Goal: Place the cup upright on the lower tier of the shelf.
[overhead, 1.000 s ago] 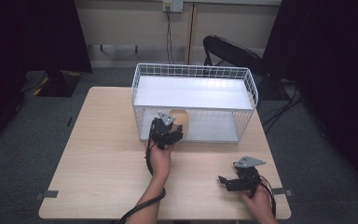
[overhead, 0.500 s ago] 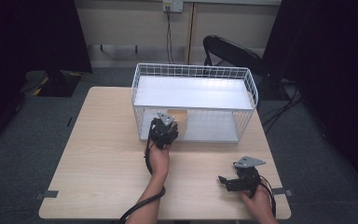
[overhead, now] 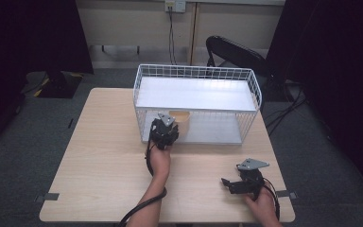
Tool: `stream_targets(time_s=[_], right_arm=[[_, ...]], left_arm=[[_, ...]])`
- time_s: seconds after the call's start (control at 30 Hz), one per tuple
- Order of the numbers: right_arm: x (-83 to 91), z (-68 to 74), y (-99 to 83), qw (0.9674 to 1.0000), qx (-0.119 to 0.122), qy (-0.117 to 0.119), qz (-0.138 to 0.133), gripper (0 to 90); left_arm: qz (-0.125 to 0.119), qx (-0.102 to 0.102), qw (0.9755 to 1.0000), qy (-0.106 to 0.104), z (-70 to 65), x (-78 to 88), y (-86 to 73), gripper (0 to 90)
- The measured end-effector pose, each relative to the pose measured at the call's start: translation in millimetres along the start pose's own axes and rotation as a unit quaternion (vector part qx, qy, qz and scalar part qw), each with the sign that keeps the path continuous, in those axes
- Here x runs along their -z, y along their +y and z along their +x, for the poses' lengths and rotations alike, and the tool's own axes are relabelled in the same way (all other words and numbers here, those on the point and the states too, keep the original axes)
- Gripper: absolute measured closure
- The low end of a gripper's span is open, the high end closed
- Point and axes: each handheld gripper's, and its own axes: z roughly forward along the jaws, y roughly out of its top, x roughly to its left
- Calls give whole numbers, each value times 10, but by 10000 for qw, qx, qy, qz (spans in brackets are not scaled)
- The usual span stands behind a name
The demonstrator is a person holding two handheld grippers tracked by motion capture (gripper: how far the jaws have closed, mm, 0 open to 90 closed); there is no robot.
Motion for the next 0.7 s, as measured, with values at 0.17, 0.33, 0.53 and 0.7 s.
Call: stream_targets(time_s=[0.17,0.33,0.53,0.7], right_arm=[[0,0,0,10000,0,0,0,128],[0,0,0,10000,1,1,0,128],[0,0,0,10000,1,-1,0,128],[0,0,0,10000,-1,0,-1,128]], left_arm=[[5,94,10000,1,-5,-34,-5,723],[32,125,9999,-54,-9,-37,-29,651],[42,380,9991,-170,59,-3,-34,386],[141,344,9988,-309,107,31,-59,335]])
